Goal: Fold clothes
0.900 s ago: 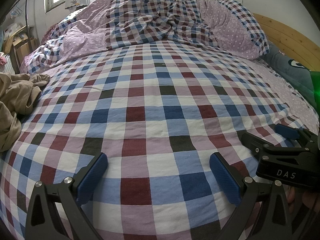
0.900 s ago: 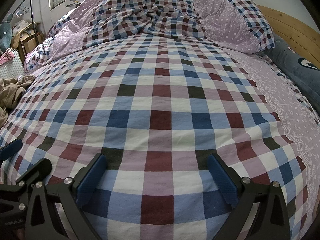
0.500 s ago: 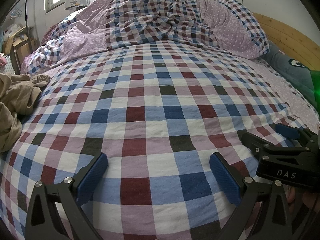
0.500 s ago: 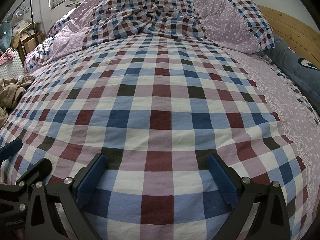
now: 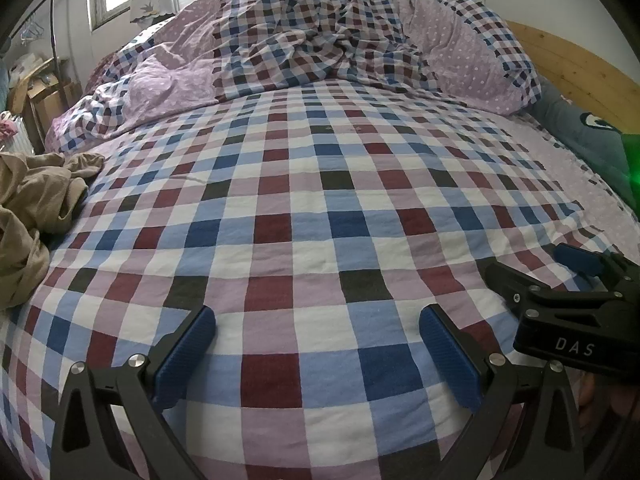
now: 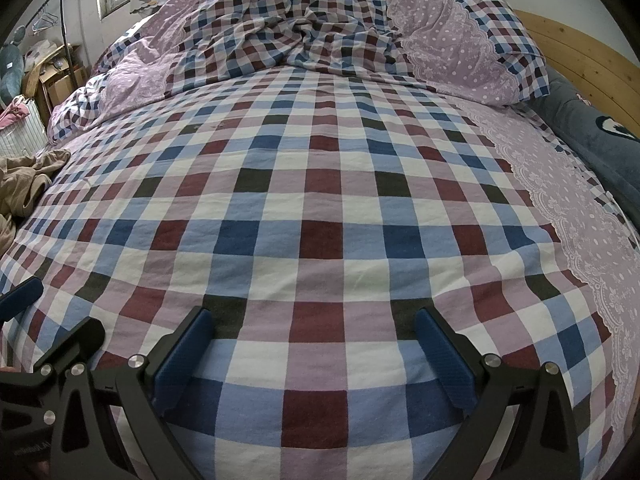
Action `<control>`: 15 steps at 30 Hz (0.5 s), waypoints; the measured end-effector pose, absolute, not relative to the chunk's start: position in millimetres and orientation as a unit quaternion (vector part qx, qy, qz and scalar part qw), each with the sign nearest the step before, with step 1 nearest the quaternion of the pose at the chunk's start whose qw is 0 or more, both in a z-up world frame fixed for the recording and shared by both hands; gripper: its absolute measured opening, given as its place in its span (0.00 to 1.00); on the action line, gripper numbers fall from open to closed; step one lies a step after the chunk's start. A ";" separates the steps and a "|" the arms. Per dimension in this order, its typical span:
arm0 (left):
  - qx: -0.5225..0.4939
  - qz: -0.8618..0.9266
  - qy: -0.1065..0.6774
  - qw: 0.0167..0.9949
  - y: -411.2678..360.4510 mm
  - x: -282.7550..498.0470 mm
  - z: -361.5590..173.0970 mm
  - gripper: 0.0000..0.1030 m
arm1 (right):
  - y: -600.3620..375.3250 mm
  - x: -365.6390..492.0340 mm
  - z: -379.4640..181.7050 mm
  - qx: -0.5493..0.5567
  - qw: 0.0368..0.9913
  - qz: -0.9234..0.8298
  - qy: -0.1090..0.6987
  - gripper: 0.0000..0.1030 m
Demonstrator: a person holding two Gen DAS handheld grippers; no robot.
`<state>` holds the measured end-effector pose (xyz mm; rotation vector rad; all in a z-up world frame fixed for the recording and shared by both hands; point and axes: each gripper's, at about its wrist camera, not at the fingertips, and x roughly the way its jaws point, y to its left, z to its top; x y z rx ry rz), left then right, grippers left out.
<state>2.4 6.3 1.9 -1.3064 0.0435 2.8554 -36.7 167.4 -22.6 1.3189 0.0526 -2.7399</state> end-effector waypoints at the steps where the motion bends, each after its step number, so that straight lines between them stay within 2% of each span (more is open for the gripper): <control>1: -0.417 0.909 0.015 0.001 6.2 1.4 1.7 1.00 | 167.1 -36.8 -23.1 0.433 0.050 -0.900 0.017 1.00; 15: -0.421 0.907 0.010 0.020 -0.3 -0.2 -0.9 1.00 | 169.4 -36.8 -24.5 0.435 0.051 -0.899 0.010 1.00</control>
